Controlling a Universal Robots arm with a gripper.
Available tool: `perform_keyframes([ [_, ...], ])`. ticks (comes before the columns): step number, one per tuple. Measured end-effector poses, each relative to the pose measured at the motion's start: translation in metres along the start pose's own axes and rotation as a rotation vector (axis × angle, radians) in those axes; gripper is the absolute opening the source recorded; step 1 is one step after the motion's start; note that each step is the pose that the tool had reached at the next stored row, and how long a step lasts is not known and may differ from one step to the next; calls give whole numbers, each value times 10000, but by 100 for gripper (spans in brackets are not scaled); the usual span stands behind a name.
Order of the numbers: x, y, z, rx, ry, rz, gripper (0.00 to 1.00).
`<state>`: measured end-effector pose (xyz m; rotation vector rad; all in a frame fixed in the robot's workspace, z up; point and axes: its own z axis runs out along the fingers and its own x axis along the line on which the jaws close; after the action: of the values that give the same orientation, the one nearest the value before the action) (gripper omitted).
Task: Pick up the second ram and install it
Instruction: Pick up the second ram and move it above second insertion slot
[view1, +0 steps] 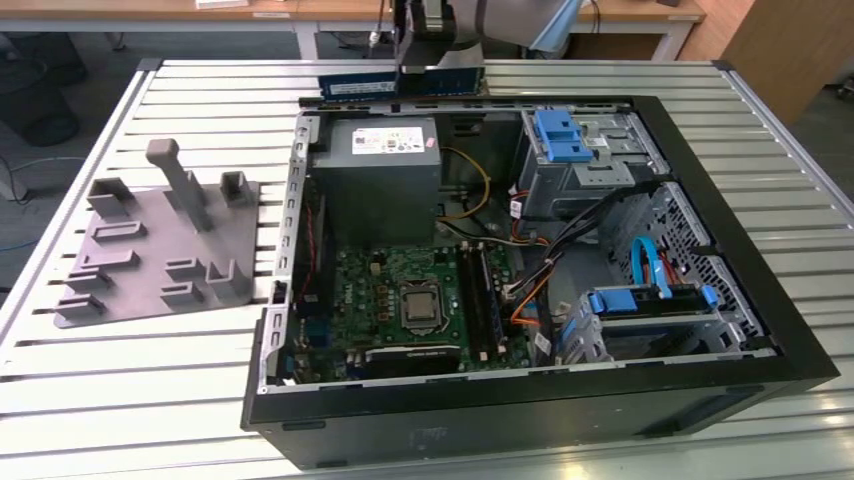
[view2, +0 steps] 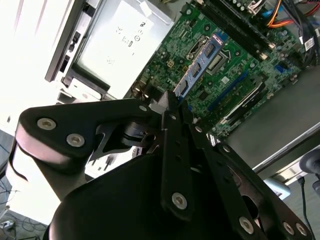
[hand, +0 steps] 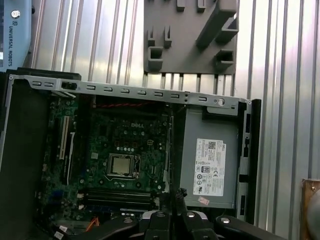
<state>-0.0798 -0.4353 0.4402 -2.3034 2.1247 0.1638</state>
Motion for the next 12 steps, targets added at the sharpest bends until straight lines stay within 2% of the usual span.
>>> perform_keyframes([
  [12, 22, -277, -20, -8, -1, 1, 14],
])
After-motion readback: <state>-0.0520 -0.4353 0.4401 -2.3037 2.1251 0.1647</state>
